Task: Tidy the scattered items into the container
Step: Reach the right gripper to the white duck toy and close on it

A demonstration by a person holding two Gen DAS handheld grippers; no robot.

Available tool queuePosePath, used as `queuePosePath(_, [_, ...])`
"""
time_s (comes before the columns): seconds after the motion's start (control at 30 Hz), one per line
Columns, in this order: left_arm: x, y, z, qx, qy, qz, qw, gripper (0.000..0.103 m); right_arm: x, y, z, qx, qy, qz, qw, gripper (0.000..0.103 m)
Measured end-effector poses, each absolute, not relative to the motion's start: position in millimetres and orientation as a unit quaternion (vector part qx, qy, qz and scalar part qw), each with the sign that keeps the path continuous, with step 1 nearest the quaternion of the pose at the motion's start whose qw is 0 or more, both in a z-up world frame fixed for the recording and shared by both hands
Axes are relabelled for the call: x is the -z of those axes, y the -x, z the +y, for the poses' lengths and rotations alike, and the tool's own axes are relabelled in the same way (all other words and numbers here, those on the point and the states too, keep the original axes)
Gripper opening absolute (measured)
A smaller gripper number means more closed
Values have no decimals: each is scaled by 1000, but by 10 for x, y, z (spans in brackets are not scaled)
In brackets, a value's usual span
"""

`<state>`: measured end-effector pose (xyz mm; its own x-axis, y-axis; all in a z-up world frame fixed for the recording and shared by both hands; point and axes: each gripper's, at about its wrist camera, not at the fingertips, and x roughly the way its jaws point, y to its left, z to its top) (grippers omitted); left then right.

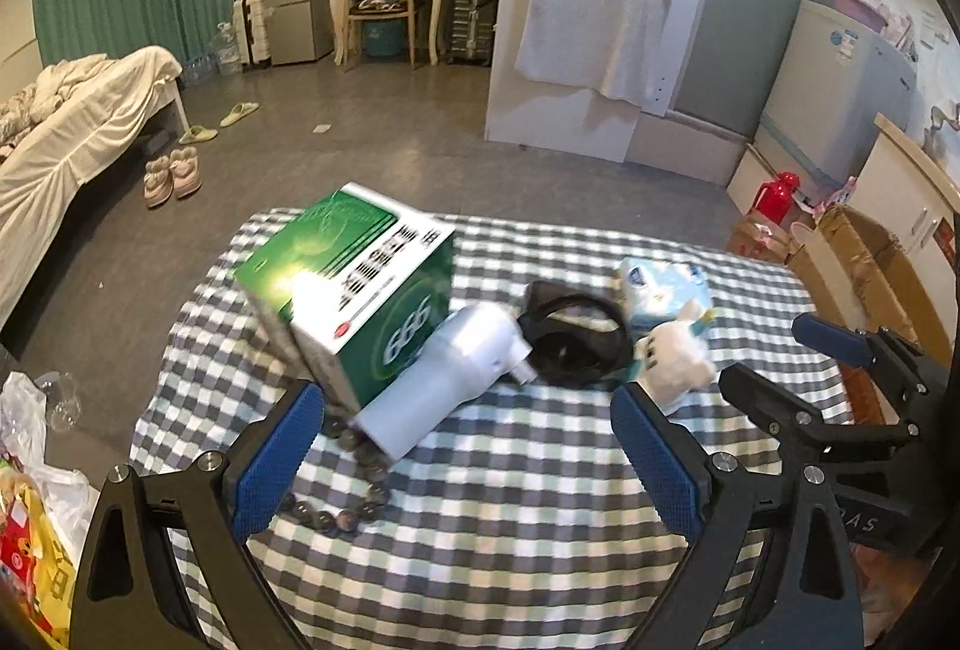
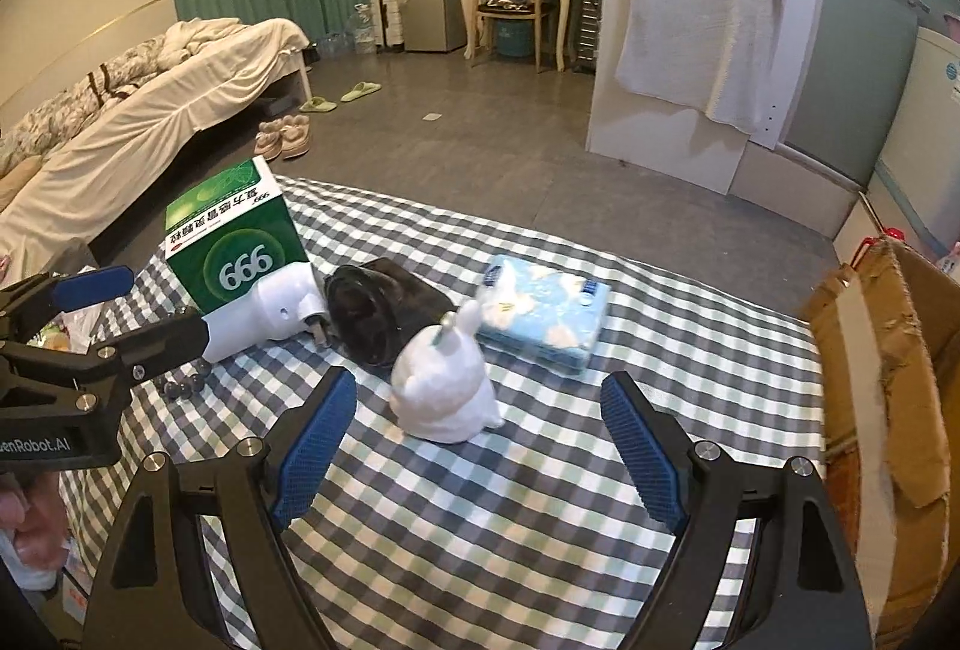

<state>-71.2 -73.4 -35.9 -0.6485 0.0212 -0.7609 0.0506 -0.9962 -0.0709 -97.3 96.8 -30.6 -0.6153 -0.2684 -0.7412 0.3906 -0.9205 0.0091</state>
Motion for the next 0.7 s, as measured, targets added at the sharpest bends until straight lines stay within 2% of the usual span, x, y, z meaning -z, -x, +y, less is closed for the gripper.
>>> queuePosePath(0.7, [685, 685, -1179, 893, -444, 56, 45, 99, 796, 1241, 609, 874, -433, 92, 199, 81])
